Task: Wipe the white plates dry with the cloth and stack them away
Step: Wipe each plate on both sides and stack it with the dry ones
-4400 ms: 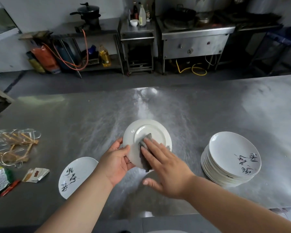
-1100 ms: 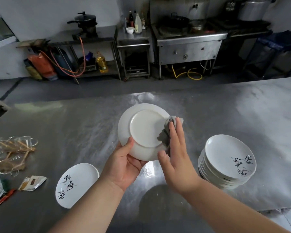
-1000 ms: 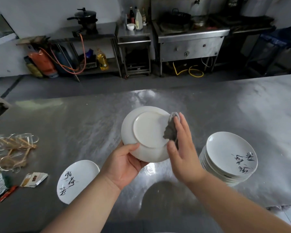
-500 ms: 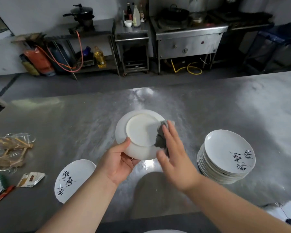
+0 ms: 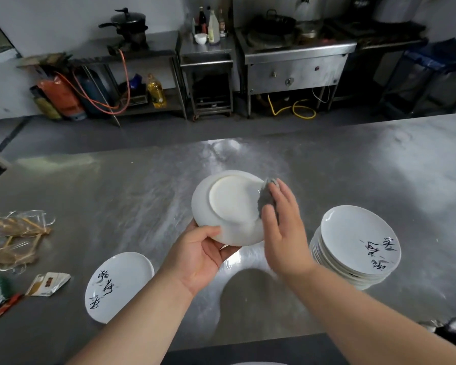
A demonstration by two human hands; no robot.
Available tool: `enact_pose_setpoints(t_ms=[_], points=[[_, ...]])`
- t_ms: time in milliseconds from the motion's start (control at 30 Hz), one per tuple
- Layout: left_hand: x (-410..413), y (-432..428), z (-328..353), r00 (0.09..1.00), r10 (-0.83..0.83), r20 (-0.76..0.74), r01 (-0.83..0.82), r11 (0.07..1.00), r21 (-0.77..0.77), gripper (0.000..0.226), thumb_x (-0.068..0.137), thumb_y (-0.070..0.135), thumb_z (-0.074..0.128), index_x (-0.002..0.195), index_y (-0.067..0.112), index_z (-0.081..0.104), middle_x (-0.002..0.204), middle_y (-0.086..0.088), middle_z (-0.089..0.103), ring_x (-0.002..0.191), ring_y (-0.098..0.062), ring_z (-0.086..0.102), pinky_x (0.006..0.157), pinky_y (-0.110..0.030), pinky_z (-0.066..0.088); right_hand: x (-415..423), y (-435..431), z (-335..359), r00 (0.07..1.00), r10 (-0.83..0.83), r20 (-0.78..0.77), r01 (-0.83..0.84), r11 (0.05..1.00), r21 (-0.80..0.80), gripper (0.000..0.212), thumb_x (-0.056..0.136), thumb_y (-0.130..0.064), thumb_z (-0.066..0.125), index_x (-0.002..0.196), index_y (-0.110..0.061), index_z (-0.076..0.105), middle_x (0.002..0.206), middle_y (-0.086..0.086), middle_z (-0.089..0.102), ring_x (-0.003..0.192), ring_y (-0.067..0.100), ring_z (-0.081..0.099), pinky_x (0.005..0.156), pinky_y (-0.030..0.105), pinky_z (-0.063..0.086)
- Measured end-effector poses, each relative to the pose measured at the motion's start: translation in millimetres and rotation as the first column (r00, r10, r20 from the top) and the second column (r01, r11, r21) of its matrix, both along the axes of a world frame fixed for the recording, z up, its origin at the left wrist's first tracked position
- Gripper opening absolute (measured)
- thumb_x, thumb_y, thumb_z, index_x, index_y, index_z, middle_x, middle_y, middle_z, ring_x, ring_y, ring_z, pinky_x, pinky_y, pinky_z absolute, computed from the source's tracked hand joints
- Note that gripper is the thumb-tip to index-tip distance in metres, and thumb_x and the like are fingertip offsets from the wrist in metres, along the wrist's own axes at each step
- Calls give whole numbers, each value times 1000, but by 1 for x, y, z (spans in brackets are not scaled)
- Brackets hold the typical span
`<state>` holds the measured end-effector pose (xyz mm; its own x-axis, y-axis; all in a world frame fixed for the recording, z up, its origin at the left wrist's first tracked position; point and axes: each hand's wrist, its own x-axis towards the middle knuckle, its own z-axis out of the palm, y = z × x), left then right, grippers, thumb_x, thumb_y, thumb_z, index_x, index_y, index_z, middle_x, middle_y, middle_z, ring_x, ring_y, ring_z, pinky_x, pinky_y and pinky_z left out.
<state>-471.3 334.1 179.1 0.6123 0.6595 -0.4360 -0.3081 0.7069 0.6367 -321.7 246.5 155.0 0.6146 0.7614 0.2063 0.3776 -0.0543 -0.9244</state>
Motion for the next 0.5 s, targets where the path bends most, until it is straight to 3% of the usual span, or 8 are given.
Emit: enact_pose_setpoints(t_ms=[67,133,233,300,367,500], points=[[-4,7,5,999,-34,-24,34,999,-17,54,88,21,57,142,13,58,134,-19,69,114,-35,71,78,-50,64,23,12,12,999,15,28,-16,999,41,71,98,-55,36,153,-13,51,162,-5,41,149,-5,31,117,10,26],[-6,15,7,998,-33,-46,32,999,-14,54,92,29,59,144,16,57,128,-14,72,106,-30,74,69,-46,64,32,15,15,993,82,82,-87,994,61,69,100,-56,37,152,-14,51,162,-5,41,150,-2,32,119,14,28],[-6,17,4,998,23,-53,-22,1000,12,40,104,21,52,144,19,57,125,-13,73,101,-29,77,64,-40,64,10,0,0,971,181,155,-183,983,-1,81,104,-66,33,163,-12,30,174,-2,13,160,8,9,129,33,19],[-3,14,-1,996,73,-42,-72,997,18,38,107,17,48,144,20,56,132,-16,70,112,-34,73,72,-45,65,-17,-20,-17,932,264,248,-262,964,-41,83,105,-64,33,167,-11,13,176,0,-7,162,21,-5,129,53,20],[0,10,-2,994,109,-20,-109,994,22,36,109,16,45,143,20,56,131,-18,70,115,-38,71,77,-49,65,-29,-32,-26,885,346,311,-331,938,-101,87,105,-65,34,167,-12,5,174,1,-17,161,27,-13,125,64,20],[9,5,-1,992,126,-16,-126,992,2,33,108,14,47,138,19,60,126,-16,73,110,-34,74,72,-44,65,-4,-9,-11,946,219,241,-179,968,-177,92,100,-78,21,168,-19,0,173,-8,-21,159,11,-18,129,55,17]])
